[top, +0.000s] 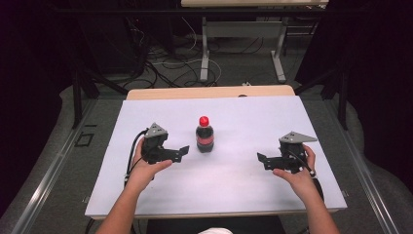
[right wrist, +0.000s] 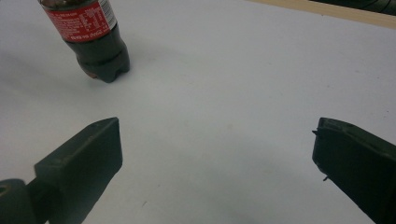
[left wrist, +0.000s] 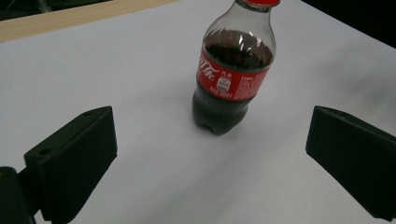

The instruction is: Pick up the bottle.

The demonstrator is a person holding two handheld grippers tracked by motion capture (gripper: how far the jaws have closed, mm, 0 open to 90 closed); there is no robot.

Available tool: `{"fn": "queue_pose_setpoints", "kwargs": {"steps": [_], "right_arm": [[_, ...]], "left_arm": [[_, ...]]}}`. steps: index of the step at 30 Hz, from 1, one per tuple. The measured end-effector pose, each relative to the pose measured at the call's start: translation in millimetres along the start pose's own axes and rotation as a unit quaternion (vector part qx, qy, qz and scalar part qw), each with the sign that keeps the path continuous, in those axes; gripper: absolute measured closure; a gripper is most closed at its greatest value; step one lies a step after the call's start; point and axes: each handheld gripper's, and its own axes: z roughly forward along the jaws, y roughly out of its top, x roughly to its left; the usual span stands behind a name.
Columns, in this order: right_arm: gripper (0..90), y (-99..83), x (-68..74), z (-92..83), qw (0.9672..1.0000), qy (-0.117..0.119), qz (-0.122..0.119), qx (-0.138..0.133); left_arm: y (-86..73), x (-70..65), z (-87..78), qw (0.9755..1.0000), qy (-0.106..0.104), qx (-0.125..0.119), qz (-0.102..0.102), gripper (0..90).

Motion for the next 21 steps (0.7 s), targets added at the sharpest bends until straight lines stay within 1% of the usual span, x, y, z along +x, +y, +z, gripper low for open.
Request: {"fn": "queue_pose_setpoints", "kwargs": {"steps": [1,4,5,6,7,8,9,10,11,12,13,14,15,16,17,18,19,21], "right_arm": [[1.6,-0.9,-1.0,1.5,1.0000,0.000,-0.002,-0.002],[1.8,-1.2,-1.5,1.9,1.0000,0.000,0.002,-0.001],[1.9,-1.2,-0.9,1.9,1.0000,0.001,0.006,0.001],[1.9,-1.3,-1.0,2.1,1.0000,0.002,0.003,0.002],[1.9,-1.3,-1.0,2.1,1.0000,0.002,0.003,0.002],[1.9,-1.7,-0.7,3.4,1.0000,0.000,-0.005,0.002],[1.9,-1.6,0.4,3.0,1.0000,0.000,-0.002,0.004],[1.9,-1.5,1.3,3.4,1.0000,-0.001,0.000,0.001],[1.9,-1.7,1.8,3.9,1.0000,-0.001,-0.002,0.001],[1.9,-1.6,1.3,4.1,1.0000,0.002,-0.006,0.002],[1.9,-1.7,1.7,3.9,1.0000,0.001,-0.004,0.004],[1.9,-1.7,1.8,3.9,1.0000,-0.001,-0.004,0.004],[1.9,-2.1,1.4,4.0,1.0000,-0.001,-0.005,0.003],[2.0,-2.2,2.0,4.0,1.0000,-0.001,0.002,0.005],[2.1,-2.4,0.8,4.3,1.0000,0.002,0.000,0.006],[2.1,-2.9,0.1,4.4,1.0000,-0.001,-0.002,0.007],[2.1,-3.3,0.6,4.3,1.0000,0.000,0.003,0.009],[2.1,-4.2,-0.2,5.4,1.0000,0.001,0.002,0.009]], "left_arm": [[1.0,-0.8,4.3,1.0000,-0.001,-0.006,0.000,2.4],[4.6,-4.5,15.7,0.9999,-0.006,-0.002,0.015,2.4],[5.9,-5.9,19.6,0.9998,-0.007,-0.001,0.016,2.7],[6.9,-7.1,24.2,0.9998,-0.004,-0.004,0.018,3.3],[8.3,-7.7,28.3,0.9998,-0.005,0.000,0.018,3.3],[9.2,-7.8,32.5,0.9998,-0.006,0.000,0.018,4.1],[10.5,-8.1,40.6,0.9998,-0.010,0.000,0.015,4.4],[10.5,-8.1,40.6,0.9998,-0.010,0.000,0.015,4.5],[11.4,-7.6,44.0,0.9997,-0.016,0.003,0.016,5.3],[11.4,-8.4,48.7,0.9998,-0.018,-0.001,0.012,5.7],[12.0,-8.7,53.0,0.9998,-0.019,-0.001,0.010,6.0],[13.8,-9.6,60.5,0.9996,-0.021,0.002,0.017,6.3],[14.7,-10.9,64.3,0.9997,-0.019,0.004,0.015,6.7],[15.8,-11.9,67.6,0.9997,-0.018,0.004,0.016,6.9],[15.8,-11.9,67.6,0.9997,-0.018,0.004,0.016,7.4],[18.0,-13.2,72.6,0.9996,-0.019,0.008,0.018,7.8],[18.7,-13.7,75.3,0.9996,-0.016,0.005,0.021,8.6],[19.1,-14.3,77.5,0.9996,-0.016,0.004,0.021,10.9]]}}
